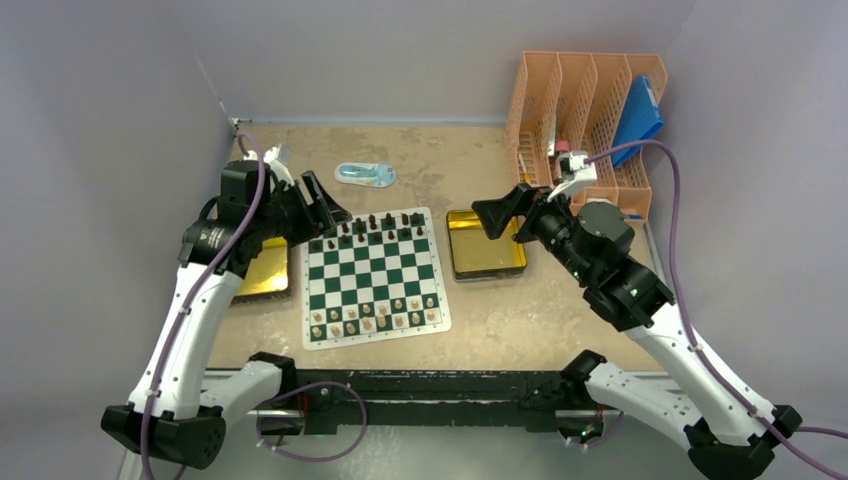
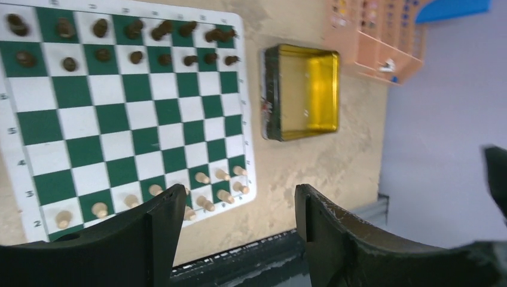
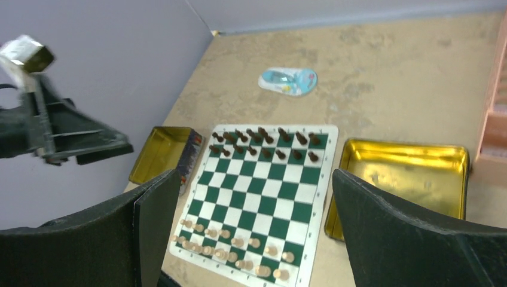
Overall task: Set up the chess pieces on the board
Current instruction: Reset both arms
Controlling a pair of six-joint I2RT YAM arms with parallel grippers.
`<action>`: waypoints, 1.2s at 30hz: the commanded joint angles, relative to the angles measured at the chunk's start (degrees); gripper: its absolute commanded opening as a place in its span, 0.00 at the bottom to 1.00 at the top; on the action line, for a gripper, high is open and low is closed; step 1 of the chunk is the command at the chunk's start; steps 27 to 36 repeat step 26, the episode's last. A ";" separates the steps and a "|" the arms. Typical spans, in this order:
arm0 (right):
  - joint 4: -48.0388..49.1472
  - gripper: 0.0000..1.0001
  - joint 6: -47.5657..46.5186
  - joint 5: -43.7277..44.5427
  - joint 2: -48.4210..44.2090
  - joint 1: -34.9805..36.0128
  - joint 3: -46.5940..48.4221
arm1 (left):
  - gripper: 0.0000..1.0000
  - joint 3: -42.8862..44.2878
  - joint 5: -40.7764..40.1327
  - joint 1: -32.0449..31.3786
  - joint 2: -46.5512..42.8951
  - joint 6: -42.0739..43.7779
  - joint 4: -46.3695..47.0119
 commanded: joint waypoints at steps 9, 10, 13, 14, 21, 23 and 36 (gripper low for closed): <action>0.12 0.99 12.32 -2.38 -4.54 0.17 -7.62 | 0.67 -12.56 15.64 -0.18 -12.66 2.77 14.38; 0.95 0.99 13.25 -2.95 -5.15 0.17 -8.63 | 0.67 -13.56 16.06 -0.18 -13.15 2.67 15.29; 2.08 0.99 15.15 -3.42 -6.15 0.17 -10.52 | 0.67 -14.81 17.40 -0.18 -13.50 2.82 16.49; 1.90 0.99 15.35 -3.52 -6.11 0.21 -10.59 | 0.67 -14.90 17.53 -0.18 -13.36 2.86 16.73; 1.28 0.99 15.39 -3.18 -5.57 0.17 -9.85 | 0.67 -13.34 18.07 -0.18 -11.66 4.39 17.11; 1.14 0.99 15.61 -2.88 -5.52 0.17 -10.17 | 0.67 -13.31 17.81 -0.25 -11.29 4.82 16.90; 0.96 0.99 15.62 -2.59 -5.66 0.17 -10.34 | 0.67 -13.36 16.31 -0.18 -11.82 4.67 16.86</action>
